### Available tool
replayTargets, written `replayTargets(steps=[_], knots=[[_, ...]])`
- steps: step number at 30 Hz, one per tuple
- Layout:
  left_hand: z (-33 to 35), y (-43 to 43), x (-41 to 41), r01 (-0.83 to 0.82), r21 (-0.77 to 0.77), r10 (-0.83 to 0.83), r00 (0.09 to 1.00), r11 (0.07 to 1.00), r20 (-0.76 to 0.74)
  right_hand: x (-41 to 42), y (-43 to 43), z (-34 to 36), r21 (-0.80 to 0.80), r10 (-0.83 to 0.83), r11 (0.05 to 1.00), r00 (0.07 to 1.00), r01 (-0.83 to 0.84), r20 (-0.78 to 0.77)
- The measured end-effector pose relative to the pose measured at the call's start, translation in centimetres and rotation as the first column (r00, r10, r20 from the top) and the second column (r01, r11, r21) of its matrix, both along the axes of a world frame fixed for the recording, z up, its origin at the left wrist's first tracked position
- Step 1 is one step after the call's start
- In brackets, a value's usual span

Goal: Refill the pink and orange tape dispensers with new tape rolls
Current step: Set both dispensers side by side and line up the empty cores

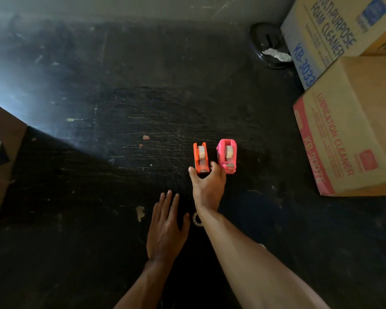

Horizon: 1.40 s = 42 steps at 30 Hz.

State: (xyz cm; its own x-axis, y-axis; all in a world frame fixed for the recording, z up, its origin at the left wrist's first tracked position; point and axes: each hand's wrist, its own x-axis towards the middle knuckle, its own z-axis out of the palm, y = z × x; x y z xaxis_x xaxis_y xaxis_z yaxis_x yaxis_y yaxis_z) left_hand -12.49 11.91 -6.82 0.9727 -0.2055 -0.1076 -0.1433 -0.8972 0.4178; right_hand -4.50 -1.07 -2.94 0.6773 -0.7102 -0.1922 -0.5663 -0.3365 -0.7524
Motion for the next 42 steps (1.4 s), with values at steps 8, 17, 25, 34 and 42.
replayTargets(steps=[8, 17, 25, 34, 42], knots=[[2.7, -0.4, 0.0, -0.092, -0.137, 0.077, 0.991, 0.986, -0.113, -6.0, -1.2, 2.7, 0.021, 0.114, 0.993, 0.993, -0.113, -0.023], [5.7, -1.1, -4.7, -0.272, -0.213, 0.238, 0.955, 0.938, -0.175, -15.5, -4.4, 3.7, -0.071, 0.238, 0.966, 0.964, -0.247, -0.116], [6.2, -0.4, -9.2, -0.25, -0.107, 0.233, 0.96, 0.962, -0.157, -21.7, -7.6, 3.8, -0.166, 0.324, 0.919, 0.926, -0.357, -0.196], [6.3, -1.4, -8.0, -0.139, -0.019, 0.135, 0.98, 0.99, -0.146, -25.5, -11.0, 1.7, -0.148, 0.286, 0.929, 0.913, -0.339, -0.291], [5.6, -3.4, -4.3, -0.027, 0.039, 0.031, 0.992, 0.999, -0.123, -24.1, -11.6, 1.0, -0.135, 0.317, 0.924, 0.915, -0.357, -0.248]])
